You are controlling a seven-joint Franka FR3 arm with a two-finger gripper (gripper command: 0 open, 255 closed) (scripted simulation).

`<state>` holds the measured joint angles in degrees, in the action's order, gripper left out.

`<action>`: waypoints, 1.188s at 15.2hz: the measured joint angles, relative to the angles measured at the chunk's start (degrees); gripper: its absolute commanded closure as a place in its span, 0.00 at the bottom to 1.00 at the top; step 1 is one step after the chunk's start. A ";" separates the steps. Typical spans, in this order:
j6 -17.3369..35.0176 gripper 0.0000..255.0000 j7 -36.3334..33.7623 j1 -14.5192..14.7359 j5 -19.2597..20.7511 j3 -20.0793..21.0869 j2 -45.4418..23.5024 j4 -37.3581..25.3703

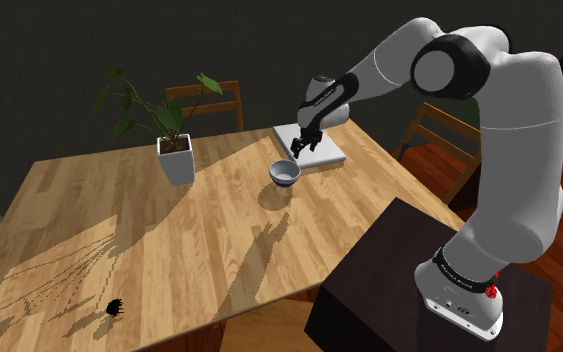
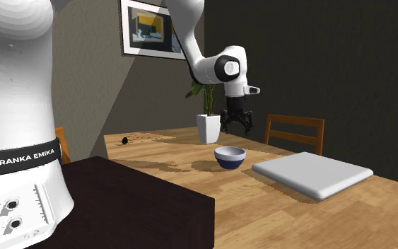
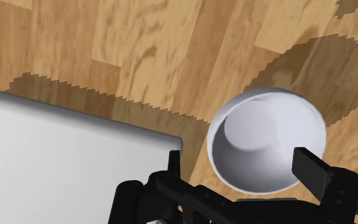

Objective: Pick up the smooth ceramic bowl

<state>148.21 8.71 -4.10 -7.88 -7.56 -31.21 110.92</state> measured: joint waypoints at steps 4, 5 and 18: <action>-0.18 0.00 0.69 -1.32 -0.94 0.95 -8.19 -7.92; 0.03 0.00 0.75 -1.45 -1.04 1.07 -9.19 -8.70; 3.04 1.00 1.17 -2.03 -1.65 1.81 -14.30 -10.81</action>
<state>151.25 9.88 -6.13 -9.54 -5.75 -45.51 100.10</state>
